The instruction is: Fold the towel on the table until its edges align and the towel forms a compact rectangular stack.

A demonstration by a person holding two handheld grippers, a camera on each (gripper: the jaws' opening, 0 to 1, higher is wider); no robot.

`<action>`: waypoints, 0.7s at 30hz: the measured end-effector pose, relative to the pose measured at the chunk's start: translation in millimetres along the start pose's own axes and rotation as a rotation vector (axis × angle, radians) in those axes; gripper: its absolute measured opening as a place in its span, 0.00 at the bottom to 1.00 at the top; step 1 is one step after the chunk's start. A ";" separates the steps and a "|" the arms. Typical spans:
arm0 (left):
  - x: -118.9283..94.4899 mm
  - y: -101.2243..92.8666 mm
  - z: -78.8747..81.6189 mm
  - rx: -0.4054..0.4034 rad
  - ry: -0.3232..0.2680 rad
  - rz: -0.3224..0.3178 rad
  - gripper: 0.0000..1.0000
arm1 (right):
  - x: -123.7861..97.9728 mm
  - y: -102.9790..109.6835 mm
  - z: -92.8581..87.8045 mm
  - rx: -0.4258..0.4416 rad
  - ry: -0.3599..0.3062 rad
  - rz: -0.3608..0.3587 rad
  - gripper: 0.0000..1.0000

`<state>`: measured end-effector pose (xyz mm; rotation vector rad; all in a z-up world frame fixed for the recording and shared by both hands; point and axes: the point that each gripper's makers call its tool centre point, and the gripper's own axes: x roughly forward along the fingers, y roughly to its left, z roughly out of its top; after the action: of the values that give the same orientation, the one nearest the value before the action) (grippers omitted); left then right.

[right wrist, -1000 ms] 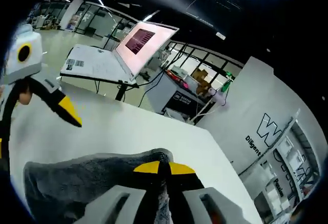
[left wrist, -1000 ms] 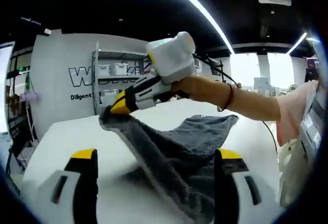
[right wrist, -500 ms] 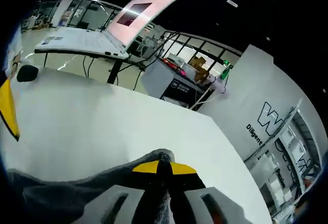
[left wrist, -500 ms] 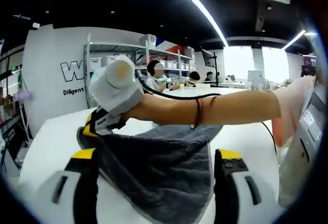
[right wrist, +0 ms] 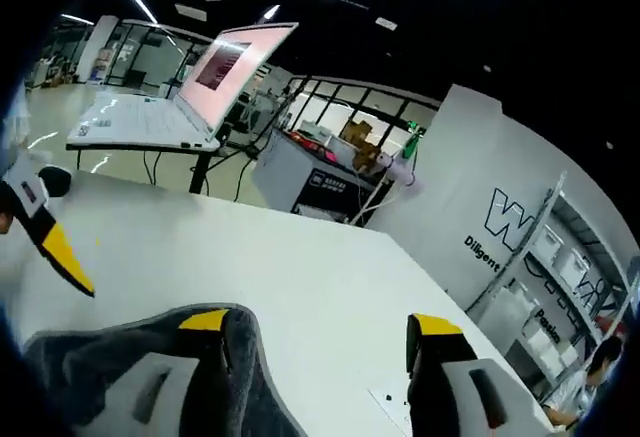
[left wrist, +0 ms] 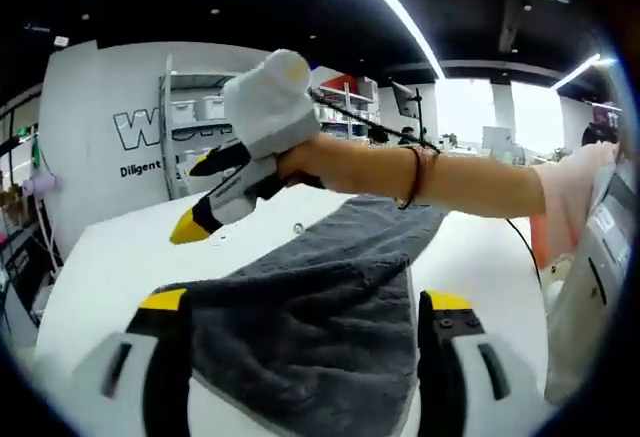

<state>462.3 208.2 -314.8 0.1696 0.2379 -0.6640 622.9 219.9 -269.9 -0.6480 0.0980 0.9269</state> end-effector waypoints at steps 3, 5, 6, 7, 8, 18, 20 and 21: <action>1.9 -0.6 -3.8 0.005 0.019 0.002 0.99 | -31.1 -13.6 -4.6 0.016 -0.004 -0.006 0.86; 2.9 -2.0 -5.1 0.006 0.025 -0.002 0.99 | -56.7 -23.8 -10.7 0.028 0.003 -0.014 0.90; 3.9 -3.2 -6.4 0.008 0.032 -0.005 0.99 | -75.7 -29.9 -14.8 0.031 0.002 -0.018 0.93; 4.7 -3.8 -7.3 0.011 0.037 -0.007 0.99 | -90.8 -34.3 -18.3 0.036 0.004 -0.024 0.95; 5.3 -4.2 -8.2 0.012 0.041 -0.009 0.99 | -106.0 -37.6 -21.9 0.036 0.005 -0.024 0.98; 13.4 -10.5 -20.2 0.028 0.098 -0.028 0.99 | -239.8 -50.7 -79.2 0.090 0.053 -0.030 0.99; 14.7 -11.7 -22.4 0.032 0.110 -0.031 0.99 | -262.0 -51.2 -98.0 0.108 0.087 -0.034 0.99; 14.9 -12.0 -22.9 0.032 0.113 -0.032 0.99 | -268.3 -50.0 -105.3 0.116 0.106 -0.030 0.99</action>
<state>462.4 195.5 -341.8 0.2351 0.3394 -0.6910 517.8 -51.2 -237.9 -0.5888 0.2342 0.8516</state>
